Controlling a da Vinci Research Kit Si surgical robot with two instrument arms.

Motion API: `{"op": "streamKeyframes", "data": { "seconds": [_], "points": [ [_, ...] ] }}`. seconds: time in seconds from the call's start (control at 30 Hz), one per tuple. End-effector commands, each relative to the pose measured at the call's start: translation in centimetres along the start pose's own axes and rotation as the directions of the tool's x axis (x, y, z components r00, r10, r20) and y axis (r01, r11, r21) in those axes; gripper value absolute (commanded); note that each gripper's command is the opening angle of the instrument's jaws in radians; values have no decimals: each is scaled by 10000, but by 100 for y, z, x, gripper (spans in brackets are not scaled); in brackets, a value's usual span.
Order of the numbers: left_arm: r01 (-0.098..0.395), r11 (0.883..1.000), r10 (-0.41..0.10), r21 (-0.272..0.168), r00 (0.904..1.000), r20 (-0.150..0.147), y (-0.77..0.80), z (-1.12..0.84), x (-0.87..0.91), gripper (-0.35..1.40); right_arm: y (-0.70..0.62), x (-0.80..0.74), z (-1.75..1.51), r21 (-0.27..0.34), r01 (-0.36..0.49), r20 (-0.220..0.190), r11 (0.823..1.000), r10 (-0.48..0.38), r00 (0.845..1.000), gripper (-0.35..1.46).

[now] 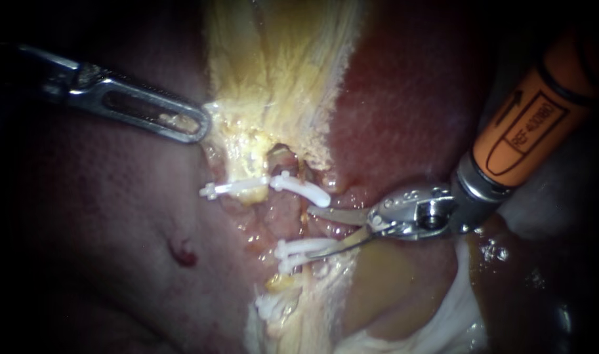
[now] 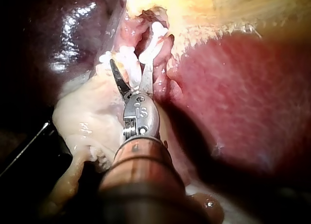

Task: Go to the cutting position right tube

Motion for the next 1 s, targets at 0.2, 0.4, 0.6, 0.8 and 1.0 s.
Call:
{"op": "streamKeyframes", "data": {
  "seconds": [0.2, 0.4, 0.6, 0.8, 1.0],
  "points": [
    [-3, 10000, 3, -4, 10000, 0, 1, 1, 0, -35, 7, -8, 8, -34, 28, 168, 10000, -27, 9999, 141],
    [-3, 10000, 3, -5, 10000, 0, 1, 1, 0, -35, 18, -16, 13, -47, 64, 214, 10000, -63, 9998, 141],
    [-4, 10000, 4, -5, 10000, 0, 1, 1, 0, -35, 27, -20, 17, -41, 81, 226, 10000, -80, 9997, 145],
    [-4, 10000, 4, -5, 10000, 0, 1, 1, 0, -35, 23, -15, 21, 464, 221, -112, 9987, -216, 9997, 145],
    [-8, 10000, 8, -6, 10000, 0, 2, 1, 1, -35, 16, -7, 29, 1190, 732, -379, 9902, -691, 9969, 138]
  ]
}}
